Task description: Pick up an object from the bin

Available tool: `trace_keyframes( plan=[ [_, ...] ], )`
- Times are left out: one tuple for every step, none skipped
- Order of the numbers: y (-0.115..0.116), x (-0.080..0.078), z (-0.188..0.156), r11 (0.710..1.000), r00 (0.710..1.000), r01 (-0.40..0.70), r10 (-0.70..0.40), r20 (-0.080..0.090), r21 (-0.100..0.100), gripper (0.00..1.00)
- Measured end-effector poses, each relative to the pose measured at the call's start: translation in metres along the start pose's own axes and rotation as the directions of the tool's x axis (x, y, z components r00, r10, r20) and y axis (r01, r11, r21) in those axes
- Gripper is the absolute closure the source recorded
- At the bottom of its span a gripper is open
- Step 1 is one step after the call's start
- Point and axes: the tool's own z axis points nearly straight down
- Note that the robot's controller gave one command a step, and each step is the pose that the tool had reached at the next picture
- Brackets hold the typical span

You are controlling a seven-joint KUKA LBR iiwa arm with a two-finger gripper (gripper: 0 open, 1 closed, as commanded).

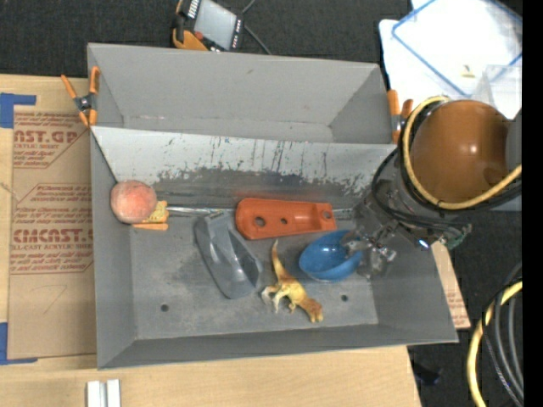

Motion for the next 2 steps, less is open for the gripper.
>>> trace_keyframes(
  plan=[
    [0.004,0.001,0.081,1.000,1.000,0.022,-0.022,0.000,-0.003,1.00],
    [0.009,-0.003,0.098,0.999,0.999,0.034,-0.035,-0.005,-0.010,1.00]
  ],
)
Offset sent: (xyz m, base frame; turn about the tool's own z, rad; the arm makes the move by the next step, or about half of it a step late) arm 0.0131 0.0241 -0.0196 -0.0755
